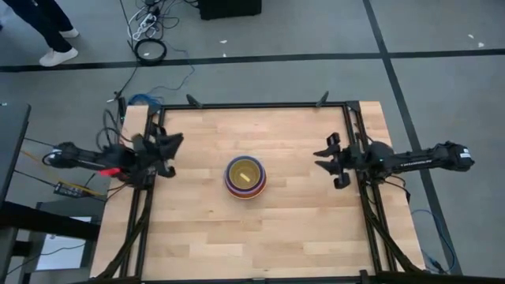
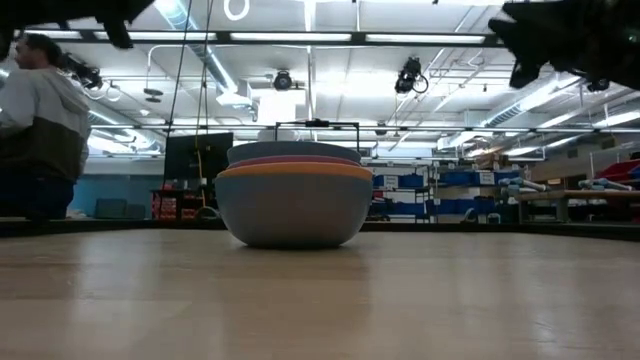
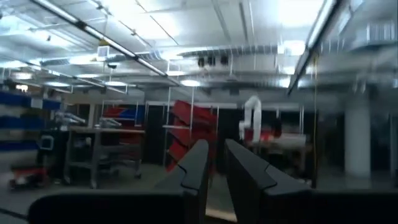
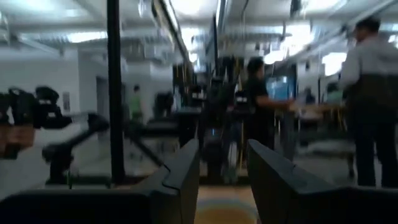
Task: Nest bowls inside each other
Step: Return to Home Position
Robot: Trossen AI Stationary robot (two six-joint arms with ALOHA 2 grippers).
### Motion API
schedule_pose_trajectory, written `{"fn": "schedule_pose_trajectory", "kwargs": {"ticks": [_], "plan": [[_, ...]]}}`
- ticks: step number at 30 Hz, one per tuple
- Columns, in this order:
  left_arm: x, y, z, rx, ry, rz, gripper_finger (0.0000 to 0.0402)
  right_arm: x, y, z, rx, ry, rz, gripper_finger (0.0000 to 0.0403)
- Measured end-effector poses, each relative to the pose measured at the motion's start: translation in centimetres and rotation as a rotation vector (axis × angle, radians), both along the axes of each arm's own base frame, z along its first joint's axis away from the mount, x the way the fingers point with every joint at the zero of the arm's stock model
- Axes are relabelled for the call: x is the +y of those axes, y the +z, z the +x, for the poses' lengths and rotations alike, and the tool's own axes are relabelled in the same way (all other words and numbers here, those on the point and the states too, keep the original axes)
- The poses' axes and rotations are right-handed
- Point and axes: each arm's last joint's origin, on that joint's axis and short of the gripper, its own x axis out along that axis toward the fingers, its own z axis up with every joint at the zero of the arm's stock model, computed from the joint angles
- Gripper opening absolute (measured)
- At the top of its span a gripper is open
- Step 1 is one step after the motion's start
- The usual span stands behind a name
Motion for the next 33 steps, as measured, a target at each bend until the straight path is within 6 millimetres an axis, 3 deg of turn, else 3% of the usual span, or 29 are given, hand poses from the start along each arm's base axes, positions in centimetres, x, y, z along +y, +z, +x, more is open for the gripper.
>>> {"fn": "schedule_pose_trajectory", "kwargs": {"ticks": [6, 10, 19, 22, 27, 33], "plan": [[0.5, 4.3, -2.3, 0.22, 0.039, 0.032, 0.0059, -0.4, 1.0, -1.8, -0.104, -0.035, 0.01, 0.0122], [0.8, 4.9, -3.5, 0.229, 0.042, 0.029, 0.0059, -0.5, 1.5, -2.9, -0.153, -0.037, 0.007, 0.0122], [1.4, 3.9, -6.7, 0.186, 0.055, -0.008, 0.0046, -0.8, 4.3, -4.5, -0.015, -0.08, 0.052, 0.0122], [1.4, 3.4, -6.5, 0.218, 0.052, -0.002, 0.0042, -0.8, 4.9, -4.8, -0.002, -0.087, 0.044, 0.0123], [1.1, 1.8, -5.4, 0.273, 0.026, -0.005, 0.0041, -0.8, 4.3, -4.6, 0.065, -0.073, 0.017, 0.0121], [0.7, -2.1, -3.3, 0.363, 0.016, -0.008, 0.0041, -0.8, 1.5, -3.6, 0.177, -0.04, 0.032, 0.0123]]}}
